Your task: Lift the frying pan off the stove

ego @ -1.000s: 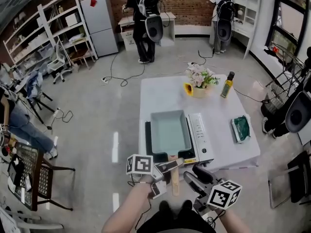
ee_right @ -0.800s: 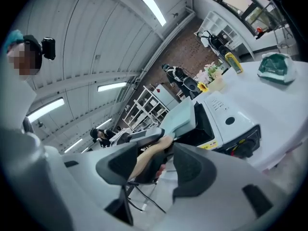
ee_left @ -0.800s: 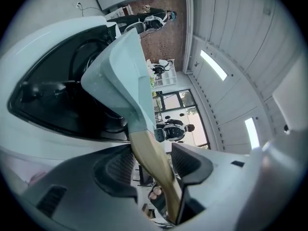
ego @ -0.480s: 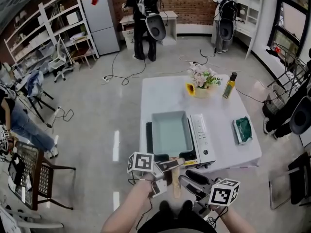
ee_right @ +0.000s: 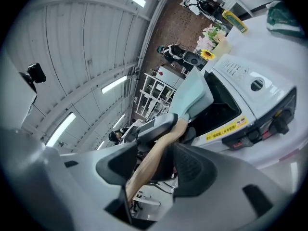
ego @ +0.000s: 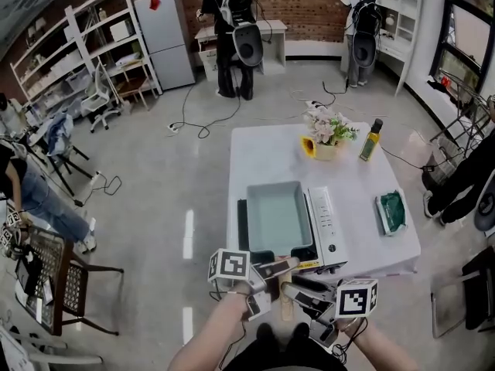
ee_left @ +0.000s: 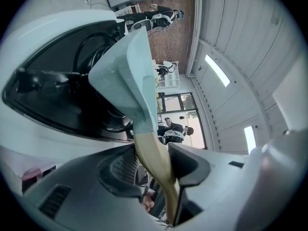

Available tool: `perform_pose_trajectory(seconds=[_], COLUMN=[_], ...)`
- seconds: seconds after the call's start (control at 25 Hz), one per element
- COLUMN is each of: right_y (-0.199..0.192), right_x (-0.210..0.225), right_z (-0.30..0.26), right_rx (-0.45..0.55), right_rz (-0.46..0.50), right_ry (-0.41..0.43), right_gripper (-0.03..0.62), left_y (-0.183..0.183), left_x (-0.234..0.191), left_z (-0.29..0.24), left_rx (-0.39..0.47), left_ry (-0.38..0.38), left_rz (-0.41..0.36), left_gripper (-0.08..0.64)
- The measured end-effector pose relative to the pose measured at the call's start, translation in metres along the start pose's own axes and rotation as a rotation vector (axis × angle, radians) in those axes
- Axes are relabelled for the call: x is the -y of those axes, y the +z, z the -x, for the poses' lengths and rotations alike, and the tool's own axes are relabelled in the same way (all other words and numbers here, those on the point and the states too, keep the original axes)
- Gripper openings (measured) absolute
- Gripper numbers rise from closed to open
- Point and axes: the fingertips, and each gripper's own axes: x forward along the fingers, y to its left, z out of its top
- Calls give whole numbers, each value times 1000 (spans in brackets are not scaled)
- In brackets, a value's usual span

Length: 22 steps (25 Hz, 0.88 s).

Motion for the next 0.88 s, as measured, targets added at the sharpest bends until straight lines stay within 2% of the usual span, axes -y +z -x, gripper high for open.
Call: perform_pose_trajectory(seconds=[0.16, 0.4, 0.52, 0.68, 0.88], right_y=[-3, -3, -4, -10, -11], right_x=[-1, -5, -7, -2, -10], right_z=[-9, -23, -28, -33, -43], right_rx=[-44, -93, -117, -155, -162], right_rz=[-44, -53, -52, -58, -91], right_ry=[34, 76, 89, 66, 115], right_gripper=[235, 232, 222, 194, 175], left_y=[0, 1, 0, 1, 1], left_x=[1, 0, 0, 1, 0], left_z=[0, 0, 0, 1, 2], left_rx=[3, 9, 11, 14, 9], left_ry=[-8, -14, -15, -17, -12], left_rz=[6, 10, 12, 15, 12], left_gripper=[184, 184, 183, 183, 183])
